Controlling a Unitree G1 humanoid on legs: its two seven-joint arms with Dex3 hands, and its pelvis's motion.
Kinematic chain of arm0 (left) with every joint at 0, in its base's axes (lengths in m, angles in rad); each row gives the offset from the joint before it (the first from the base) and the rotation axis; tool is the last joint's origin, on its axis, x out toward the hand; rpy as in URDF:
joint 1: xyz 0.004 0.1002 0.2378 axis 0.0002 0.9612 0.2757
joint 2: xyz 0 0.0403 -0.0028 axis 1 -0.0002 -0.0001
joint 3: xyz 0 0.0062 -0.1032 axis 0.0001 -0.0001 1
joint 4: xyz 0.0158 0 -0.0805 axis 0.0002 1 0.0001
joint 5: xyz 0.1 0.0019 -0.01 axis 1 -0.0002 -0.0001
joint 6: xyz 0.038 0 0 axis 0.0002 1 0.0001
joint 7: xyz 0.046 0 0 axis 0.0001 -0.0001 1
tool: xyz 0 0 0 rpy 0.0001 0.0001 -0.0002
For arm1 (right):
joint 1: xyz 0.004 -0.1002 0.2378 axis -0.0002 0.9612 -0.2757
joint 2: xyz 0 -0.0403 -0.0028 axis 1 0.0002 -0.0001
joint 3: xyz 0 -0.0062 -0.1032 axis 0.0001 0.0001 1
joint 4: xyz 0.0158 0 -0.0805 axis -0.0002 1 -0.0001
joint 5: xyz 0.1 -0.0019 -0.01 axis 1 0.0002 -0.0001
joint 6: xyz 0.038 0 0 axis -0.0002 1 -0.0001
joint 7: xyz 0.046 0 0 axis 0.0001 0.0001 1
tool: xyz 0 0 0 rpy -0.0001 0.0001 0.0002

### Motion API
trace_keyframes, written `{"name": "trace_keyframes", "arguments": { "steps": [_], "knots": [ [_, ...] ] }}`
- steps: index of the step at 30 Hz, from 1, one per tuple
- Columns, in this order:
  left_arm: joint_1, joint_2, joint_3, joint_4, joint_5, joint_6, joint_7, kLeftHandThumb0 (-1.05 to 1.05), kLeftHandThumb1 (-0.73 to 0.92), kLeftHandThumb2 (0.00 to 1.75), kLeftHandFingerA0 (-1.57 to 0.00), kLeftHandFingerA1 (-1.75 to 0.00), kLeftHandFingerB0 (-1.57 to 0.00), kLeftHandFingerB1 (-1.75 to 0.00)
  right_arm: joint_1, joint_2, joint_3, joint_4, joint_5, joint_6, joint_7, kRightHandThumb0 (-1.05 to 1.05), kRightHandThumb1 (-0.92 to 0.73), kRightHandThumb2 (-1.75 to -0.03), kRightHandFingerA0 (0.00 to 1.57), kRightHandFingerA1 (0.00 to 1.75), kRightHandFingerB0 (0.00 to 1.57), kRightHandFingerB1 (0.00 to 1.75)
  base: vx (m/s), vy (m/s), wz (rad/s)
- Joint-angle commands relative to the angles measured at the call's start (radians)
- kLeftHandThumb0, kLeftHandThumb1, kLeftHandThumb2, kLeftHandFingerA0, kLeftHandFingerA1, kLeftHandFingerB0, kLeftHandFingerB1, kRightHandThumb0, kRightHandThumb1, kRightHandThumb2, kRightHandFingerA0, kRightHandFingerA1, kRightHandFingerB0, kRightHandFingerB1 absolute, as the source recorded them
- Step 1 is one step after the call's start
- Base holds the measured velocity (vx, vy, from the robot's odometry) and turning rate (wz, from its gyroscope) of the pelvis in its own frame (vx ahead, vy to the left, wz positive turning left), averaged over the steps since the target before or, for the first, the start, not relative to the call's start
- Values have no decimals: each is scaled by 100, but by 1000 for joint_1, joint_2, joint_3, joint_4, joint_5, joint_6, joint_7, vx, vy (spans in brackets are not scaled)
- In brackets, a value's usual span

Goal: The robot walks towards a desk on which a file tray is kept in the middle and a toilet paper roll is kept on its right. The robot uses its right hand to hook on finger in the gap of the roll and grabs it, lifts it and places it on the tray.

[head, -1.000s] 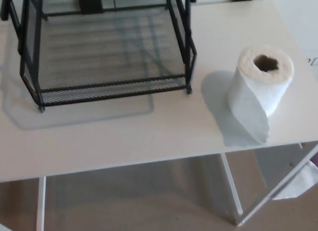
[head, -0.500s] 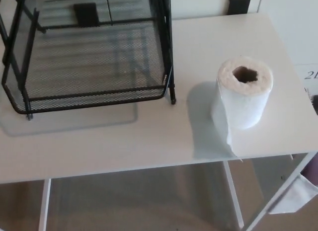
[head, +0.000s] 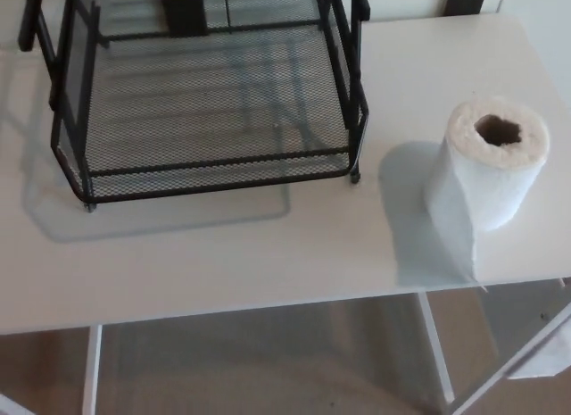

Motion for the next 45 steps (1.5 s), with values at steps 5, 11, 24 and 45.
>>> {"name": "trace_keyframes", "arguments": {
  "steps": [5,11,24,45],
  "knots": [
    [72,21,71,1,-64,56,-42,-95,89,67,-33,-89,-19,-75,24,-24,-12,-327,54,139,-29,-74,-52,-88,13,54,10,54,7,-10,1],
    [62,10,79,33,-62,38,-23,-96,89,68,-41,-88,-32,-78,-5,-27,30,-573,47,195,-33,-72,-54,-91,22,59,7,52,0,0,0],
    [76,25,93,29,-88,84,-102,-100,92,67,-33,-91,-23,-75,-132,-196,298,-998,-29,431,106,-62,-66,-59,23,44,5,29,0,0,0],
    [102,19,79,-52,-78,158,-79,-101,91,67,-42,-95,-27,-78,-405,-405,798,-968,-302,503,252,-52,-59,-59,17,39,11,24,0,0,0]
  ]
}}
